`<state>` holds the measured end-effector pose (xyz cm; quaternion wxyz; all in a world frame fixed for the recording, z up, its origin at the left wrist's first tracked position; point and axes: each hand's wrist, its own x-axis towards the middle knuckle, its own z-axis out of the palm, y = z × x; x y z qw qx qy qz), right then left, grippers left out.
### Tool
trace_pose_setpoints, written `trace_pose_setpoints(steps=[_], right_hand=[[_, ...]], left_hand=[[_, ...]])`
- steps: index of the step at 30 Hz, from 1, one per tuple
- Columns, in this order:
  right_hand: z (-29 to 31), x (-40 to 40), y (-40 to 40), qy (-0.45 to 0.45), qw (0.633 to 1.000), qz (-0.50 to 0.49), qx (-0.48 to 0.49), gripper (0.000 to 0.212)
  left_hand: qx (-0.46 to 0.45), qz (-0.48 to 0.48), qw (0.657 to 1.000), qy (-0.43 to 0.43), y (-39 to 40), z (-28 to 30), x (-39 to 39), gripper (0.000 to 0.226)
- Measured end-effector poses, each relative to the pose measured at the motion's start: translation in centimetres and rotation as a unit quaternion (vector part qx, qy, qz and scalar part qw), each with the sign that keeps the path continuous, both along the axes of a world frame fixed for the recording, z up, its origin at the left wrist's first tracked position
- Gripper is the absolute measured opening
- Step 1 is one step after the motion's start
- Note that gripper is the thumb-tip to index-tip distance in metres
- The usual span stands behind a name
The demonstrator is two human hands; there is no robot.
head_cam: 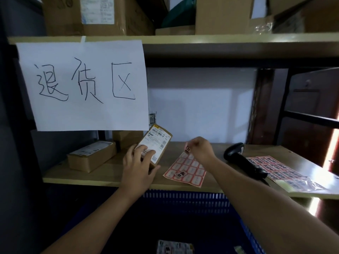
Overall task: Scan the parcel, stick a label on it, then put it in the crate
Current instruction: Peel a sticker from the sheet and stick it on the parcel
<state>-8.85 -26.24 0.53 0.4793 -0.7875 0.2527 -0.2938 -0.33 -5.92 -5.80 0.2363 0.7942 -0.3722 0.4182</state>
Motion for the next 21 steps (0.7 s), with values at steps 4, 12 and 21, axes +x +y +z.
trace_pose_setpoints(steps=[4,12,21], right_hand=[[1.7,-0.9,1.5,-0.121,0.976,0.05,0.176,0.009],[3.7,-3.8,5.9,-0.193,0.942,0.135,0.239,0.016],[5.3,-6.3,7.4,-0.21,0.931,0.154,0.256,0.007]], left_hand=[[-0.026,-0.009,1.0,0.006,0.2,0.5,-0.5,0.051],[-0.061,-0.057,0.996,-0.033,-0.2,2.5,-2.4,0.047],[-0.095,-0.098,0.989,-0.053,-0.9,3.7,-4.2,0.046]])
